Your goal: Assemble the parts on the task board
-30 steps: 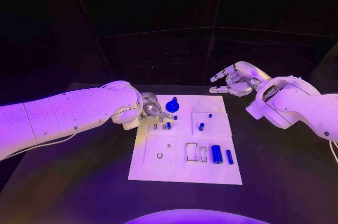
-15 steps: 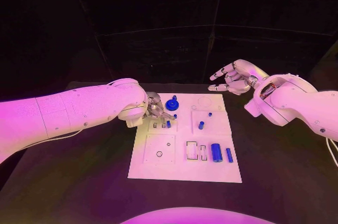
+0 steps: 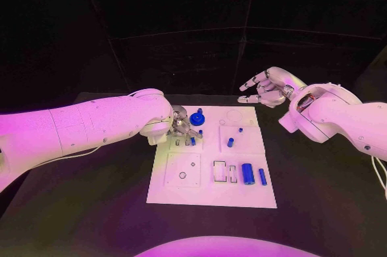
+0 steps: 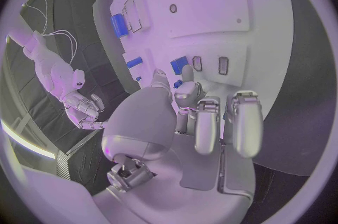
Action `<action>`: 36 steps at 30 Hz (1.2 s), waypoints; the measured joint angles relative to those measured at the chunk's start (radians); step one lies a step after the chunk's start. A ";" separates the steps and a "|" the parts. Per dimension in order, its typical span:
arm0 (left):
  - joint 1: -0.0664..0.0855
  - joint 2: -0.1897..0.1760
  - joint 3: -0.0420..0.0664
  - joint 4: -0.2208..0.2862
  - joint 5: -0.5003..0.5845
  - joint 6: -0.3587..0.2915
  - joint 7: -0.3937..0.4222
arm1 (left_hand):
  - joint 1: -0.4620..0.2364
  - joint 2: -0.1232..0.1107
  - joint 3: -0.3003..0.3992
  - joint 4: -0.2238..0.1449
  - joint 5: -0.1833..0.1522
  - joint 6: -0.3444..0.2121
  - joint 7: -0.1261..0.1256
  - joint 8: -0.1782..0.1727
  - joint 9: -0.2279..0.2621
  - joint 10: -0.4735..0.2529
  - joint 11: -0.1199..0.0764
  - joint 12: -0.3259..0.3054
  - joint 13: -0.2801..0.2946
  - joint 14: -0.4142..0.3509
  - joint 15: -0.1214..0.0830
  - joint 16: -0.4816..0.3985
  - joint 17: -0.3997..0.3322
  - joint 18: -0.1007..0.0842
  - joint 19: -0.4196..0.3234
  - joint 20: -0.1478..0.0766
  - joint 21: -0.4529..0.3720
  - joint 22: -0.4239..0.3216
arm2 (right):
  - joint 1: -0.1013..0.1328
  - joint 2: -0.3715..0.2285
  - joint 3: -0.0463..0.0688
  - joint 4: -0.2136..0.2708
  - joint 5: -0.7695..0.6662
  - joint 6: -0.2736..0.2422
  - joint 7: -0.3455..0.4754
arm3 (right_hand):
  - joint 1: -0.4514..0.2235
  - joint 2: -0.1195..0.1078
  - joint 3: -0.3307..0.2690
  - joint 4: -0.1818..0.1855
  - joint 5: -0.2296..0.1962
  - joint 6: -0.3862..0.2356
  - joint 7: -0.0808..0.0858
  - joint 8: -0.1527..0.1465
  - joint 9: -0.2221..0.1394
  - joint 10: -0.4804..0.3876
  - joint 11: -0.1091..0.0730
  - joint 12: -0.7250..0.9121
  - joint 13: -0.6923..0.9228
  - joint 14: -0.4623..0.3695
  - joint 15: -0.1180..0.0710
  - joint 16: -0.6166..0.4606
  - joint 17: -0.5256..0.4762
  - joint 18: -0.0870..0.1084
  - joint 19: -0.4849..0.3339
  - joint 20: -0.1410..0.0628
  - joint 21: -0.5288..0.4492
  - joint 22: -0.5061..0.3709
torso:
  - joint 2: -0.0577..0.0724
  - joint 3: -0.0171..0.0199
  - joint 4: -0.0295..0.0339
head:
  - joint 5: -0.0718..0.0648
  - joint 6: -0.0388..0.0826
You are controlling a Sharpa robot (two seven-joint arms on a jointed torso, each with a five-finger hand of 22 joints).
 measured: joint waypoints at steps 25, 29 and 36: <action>0.002 0.032 -0.006 -0.042 0.015 0.038 -0.005 | 0.048 0.018 0.015 -0.020 0.000 -0.011 -0.004 0.019 0.027 0.000 0.000 0.008 0.009 0.000 0.000 0.000 0.000 0.000 0.000 0.000 0.000 0.000 | 0.000 0.008 0.000 -0.004 0.000 0.002 -0.001 | 0.000 0.000 0.000 0.000 0.005 0.000 0.000 0.000 0.000 0.000 0.000 0.000 0.000 0.000 0.000 0.000 0.000 0.000 0.000 0.000 -0.004 -0.001 | 0.000 -0.0006 0.0009 | -0.003 -0.015; 0.002 0.033 -0.006 -0.042 0.015 0.043 -0.006 | 0.056 0.016 0.021 -0.026 0.000 -0.014 0.000 0.023 0.031 0.000 0.000 0.008 0.010 0.000 0.000 0.000 0.000 0.000 0.000 0.000 0.000 0.000 | 0.000 0.009 0.000 -0.005 0.000 0.002 -0.001 | 0.000 0.000 0.000 0.000 0.005 0.000 0.000 0.000 0.000 0.000 0.000 0.000 0.000 0.000 0.000 0.000 0.000 0.000 0.000 0.000 -0.004 -0.001 | 0.000 -0.0004 0.0012 | -0.003 -0.017; 0.002 0.034 -0.006 -0.042 0.016 0.050 -0.006 | 0.076 0.016 0.026 -0.032 0.000 -0.014 0.000 0.027 0.037 0.000 0.000 0.012 0.014 0.000 0.000 0.000 0.000 0.000 0.000 0.000 0.000 0.000 | 0.000 0.011 0.000 -0.006 0.000 0.004 -0.002 | 0.000 0.000 0.000 0.000 0.005 0.000 0.000 0.000 0.000 0.000 0.000 0.000 0.000 0.000 0.000 0.000 0.000 0.000 0.000 0.000 -0.004 -0.001 | 0.000 0.0000 0.0012 | -0.004 -0.019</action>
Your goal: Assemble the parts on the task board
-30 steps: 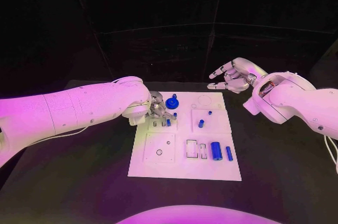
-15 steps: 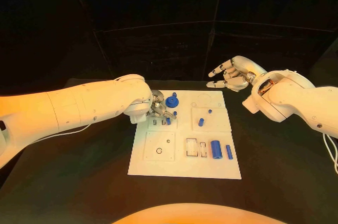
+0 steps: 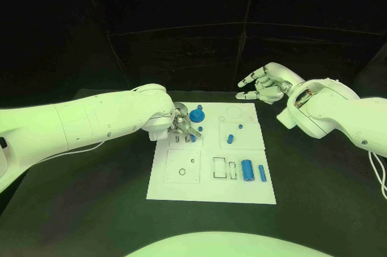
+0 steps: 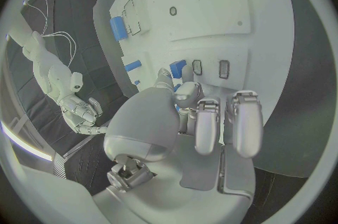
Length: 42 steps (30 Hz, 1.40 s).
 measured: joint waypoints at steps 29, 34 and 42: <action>0.001 -0.021 0.000 0.015 0.034 -0.006 0.020 | 0.153 -0.062 0.405 0.007 0.008 -0.037 -0.005 -0.025 0.016 -0.006 -0.008 -0.024 -0.011 0.004 -0.011 0.000 0.000 0.000 0.000 0.000 -0.020 0.000 | 0.000 0.004 0.000 -0.007 0.000 0.005 0.000 | 0.004 0.004 0.000 0.000 0.000 0.000 0.000 0.005 -0.001 0.000 0.000 0.000 0.000 0.000 0.000 0.000 0.000 0.000 0.000 0.000 0.000 -0.001 | 0.000 0.0000 0.0006 | 0.000 -0.006; 0.001 -0.050 0.000 0.036 0.059 -0.024 0.029 | 0.072 -0.143 0.596 -0.003 0.008 -0.037 -0.005 -0.011 0.043 0.001 -0.014 -0.024 -0.011 0.004 -0.011 0.000 0.000 0.000 0.000 0.000 -0.020 0.000 | 0.000 0.004 0.000 -0.009 0.000 0.006 0.000 | 0.004 0.004 0.000 0.000 0.000 0.000 0.000 0.005 -0.001 0.000 0.000 0.000 0.000 0.000 0.000 0.000 0.000 0.000 0.000 0.000 0.000 -0.001 | 0.000 0.0004 0.0021 | 0.000 -0.006; 0.001 -0.096 0.000 0.078 0.100 -0.082 0.048 | 0.005 -0.190 0.732 -0.044 0.008 -0.037 -0.005 0.006 0.066 0.006 -0.009 -0.024 -0.011 0.004 -0.011 0.000 0.000 0.000 0.000 0.000 -0.020 0.000 | 0.000 0.004 0.000 -0.014 0.000 0.007 0.000 | 0.004 0.004 0.000 0.000 0.007 0.000 0.000 0.005 -0.001 0.000 0.000 0.000 0.000 0.000 0.000 -0.003 0.000 0.000 -0.004 -0.004 0.000 -0.003 | 0.000 0.0012 0.0024 | 0.001 -0.004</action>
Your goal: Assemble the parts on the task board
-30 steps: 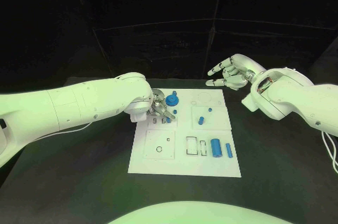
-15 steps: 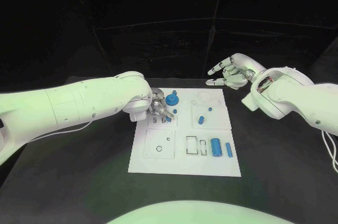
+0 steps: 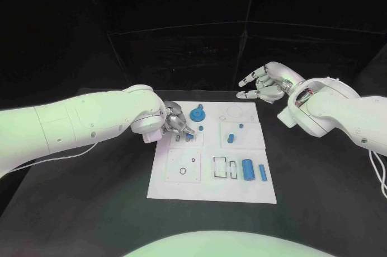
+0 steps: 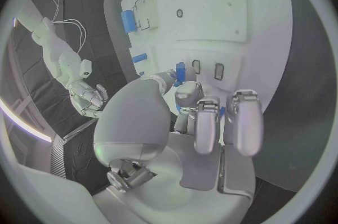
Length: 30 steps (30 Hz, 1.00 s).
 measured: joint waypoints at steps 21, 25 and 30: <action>-0.021 -0.034 -0.002 0.058 -0.089 -0.108 0.016 | -0.020 -0.017 0.026 -0.015 0.000 0.000 0.001 0.005 0.011 0.007 0.000 0.000 0.003 0.000 0.000 0.000 0.000 0.000 0.000 0.000 -0.004 0.000 | 0.000 0.002 0.000 -0.005 0.000 0.004 0.000 | 0.000 0.000 -0.006 0.000 0.000 0.000 0.000 0.000 0.000 0.000 0.000 0.000 0.000 0.000 0.000 0.000 0.000 0.000 -0.004 0.004 0.000 -0.002 | 0.000 -0.0012 -0.0024 | 0.016 -0.004; -0.025 -0.031 -0.002 0.058 -0.121 -0.117 0.013 | -0.021 -0.018 0.026 -0.015 0.000 -0.001 0.002 0.005 0.011 0.007 0.000 0.000 0.003 0.000 0.000 0.000 0.000 0.000 0.000 0.000 -0.004 0.000 | 0.000 0.002 0.000 -0.005 0.000 0.005 0.000 | 0.000 0.000 -0.006 0.000 0.000 0.000 0.000 0.000 0.000 0.000 0.000 0.000 0.000 0.000 0.000 0.000 0.000 0.000 -0.004 0.004 0.000 -0.002 | 0.000 -0.0016 -0.0031 | 0.015 -0.003; -0.028 -0.026 -0.002 0.057 -0.147 -0.120 0.008 | -0.024 -0.021 0.031 -0.015 -0.003 -0.001 0.002 0.005 0.012 0.007 0.000 0.000 0.005 0.000 0.000 0.000 0.000 0.000 0.000 0.000 -0.004 0.000 | 0.000 0.003 0.000 -0.005 0.000 0.006 0.000 | 0.000 0.000 -0.005 0.000 0.000 0.000 0.000 0.000 0.000 0.000 0.000 0.000 0.000 0.000 0.000 0.000 0.000 0.000 -0.004 0.004 0.000 -0.002 | 0.000 -0.0016 -0.0032 | 0.015 -0.005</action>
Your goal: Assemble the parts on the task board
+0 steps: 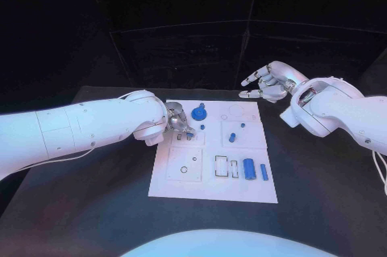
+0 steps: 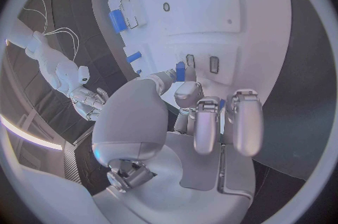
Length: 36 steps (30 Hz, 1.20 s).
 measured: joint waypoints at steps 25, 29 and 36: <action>-0.004 0.003 0.000 -0.006 -0.059 0.044 -0.037 | -0.014 -0.002 0.014 -0.008 0.012 -0.002 0.002 0.007 0.004 0.006 -0.005 0.000 0.002 0.000 0.000 0.000 0.000 0.000 0.000 0.000 0.000 0.001 | 0.000 0.002 0.000 -0.001 0.000 0.003 0.000 | 0.000 0.000 0.000 0.000 0.000 0.000 0.000 0.000 0.000 0.000 0.000 0.000 0.000 0.000 0.000 0.000 0.001 0.000 0.000 0.000 0.000 0.000 | 0.000 0.0005 -0.0004 | 0.003 -0.006; -0.004 0.003 0.000 -0.005 -0.061 0.051 -0.038 | -0.018 -0.003 0.015 -0.010 0.012 -0.002 0.002 0.007 0.005 0.006 -0.005 0.000 0.000 0.000 0.000 0.000 0.000 0.000 0.000 0.000 0.000 0.001 | 0.000 0.002 0.000 -0.002 0.000 0.004 0.000 | 0.000 0.000 0.000 0.000 0.000 0.000 0.000 0.000 0.000 0.000 0.000 0.000 0.000 0.000 0.000 0.000 0.001 0.000 0.000 0.000 0.000 0.000 | 0.000 0.0006 -0.0004 | 0.003 -0.005; -0.004 0.008 0.000 -0.007 -0.064 0.062 -0.040 | -0.024 -0.006 0.022 -0.017 0.012 -0.002 0.002 0.007 0.009 0.005 -0.005 0.000 -0.002 0.000 0.000 0.000 0.000 0.000 0.000 0.000 0.000 0.001 | 0.000 0.003 0.000 -0.002 0.000 0.004 0.000 | 0.000 0.000 0.000 0.000 0.000 0.000 0.000 0.000 -0.001 0.000 0.000 0.000 -0.002 0.000 0.000 0.000 0.000 0.000 0.000 0.000 -0.004 -0.001 | 0.000 0.0007 -0.0004 | 0.004 -0.005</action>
